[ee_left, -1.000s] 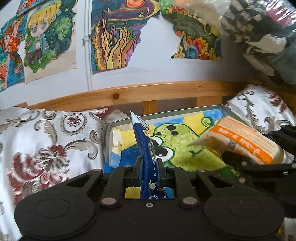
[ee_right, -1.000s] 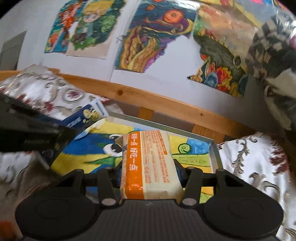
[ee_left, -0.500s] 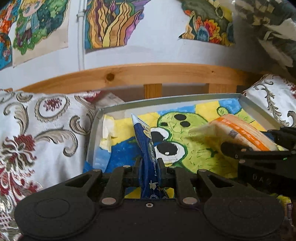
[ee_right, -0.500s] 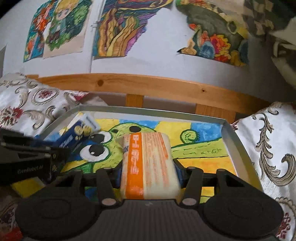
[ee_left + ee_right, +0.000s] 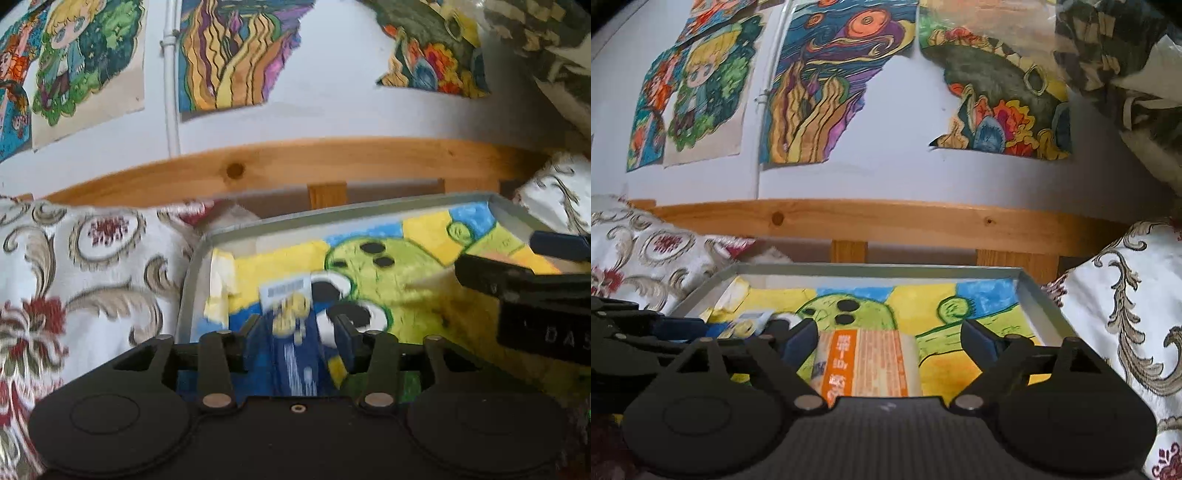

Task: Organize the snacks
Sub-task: 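Lower both items into the tray and open both tools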

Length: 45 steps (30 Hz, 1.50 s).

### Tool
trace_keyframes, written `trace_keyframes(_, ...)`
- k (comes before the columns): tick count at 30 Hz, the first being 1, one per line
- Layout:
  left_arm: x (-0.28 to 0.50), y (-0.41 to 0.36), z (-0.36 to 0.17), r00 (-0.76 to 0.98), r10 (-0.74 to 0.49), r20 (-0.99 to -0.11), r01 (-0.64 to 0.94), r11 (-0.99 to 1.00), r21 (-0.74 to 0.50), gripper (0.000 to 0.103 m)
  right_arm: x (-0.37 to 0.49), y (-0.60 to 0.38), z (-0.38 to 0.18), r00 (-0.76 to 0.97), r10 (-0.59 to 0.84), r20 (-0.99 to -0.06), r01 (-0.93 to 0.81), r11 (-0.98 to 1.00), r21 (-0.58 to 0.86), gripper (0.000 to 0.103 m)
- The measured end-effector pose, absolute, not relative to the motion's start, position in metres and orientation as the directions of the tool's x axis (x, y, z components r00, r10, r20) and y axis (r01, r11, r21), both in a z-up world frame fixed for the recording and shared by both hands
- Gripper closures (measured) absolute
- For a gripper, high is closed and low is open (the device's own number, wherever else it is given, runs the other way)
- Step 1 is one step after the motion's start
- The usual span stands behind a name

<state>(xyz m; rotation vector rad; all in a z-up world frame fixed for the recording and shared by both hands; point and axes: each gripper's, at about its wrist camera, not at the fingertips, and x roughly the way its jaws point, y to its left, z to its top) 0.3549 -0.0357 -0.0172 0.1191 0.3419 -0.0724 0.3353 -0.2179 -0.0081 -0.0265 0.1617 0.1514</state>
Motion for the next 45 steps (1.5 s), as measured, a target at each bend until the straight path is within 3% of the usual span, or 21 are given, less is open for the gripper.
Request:
trace_keyframes(8,0.375,-0.030,-0.012,0.953,-0.010,-0.304,0.043,0.994,0.101,0.045,0.363,-0.217,0.001,0.986,0.097,-0.133,-0.092,0.995,0.043,0.011)
trace_keyframes(12,0.377,-0.025,-0.010,0.949,-0.005,-0.316,0.033,0.996,0.081,0.040,0.358,-0.218,0.001,0.985,0.093,-0.145,-0.087,0.995,0.050,0.003)
trace_keyframes(15,0.369,-0.025,-0.007,0.951,-0.004,-0.310,0.033,0.995,0.090,0.024,0.354,-0.219,0.004,0.985,0.084,-0.153,-0.081,0.996,0.026,0.000)
trace_keyframes(19,0.358,-0.021,0.003,0.952,-0.001,-0.307,0.021,0.998,0.062,0.017,0.344,-0.222,0.013,0.984,0.076,-0.162,-0.075,0.997,0.008,0.000)
trace_keyframes(23,0.343,-0.016,0.020,0.955,0.004,-0.296,0.007,0.999,0.036,0.003,0.325,-0.229,0.030,0.986,0.070,-0.151,-0.071,0.997,-0.005,0.000)
trace_keyframes(37,0.241,-0.001,0.072,0.955,-0.040,-0.295,0.022,0.998,-0.063,0.001,0.217,-0.252,0.079,0.990,0.077,-0.119,-0.079,0.997,-0.011,0.000)
trace_keyframes(45,0.172,0.008,0.076,0.946,-0.060,-0.317,0.032,0.995,-0.094,0.001,0.150,-0.252,0.081,0.984,0.100,-0.149,-0.106,0.994,-0.031,0.000)
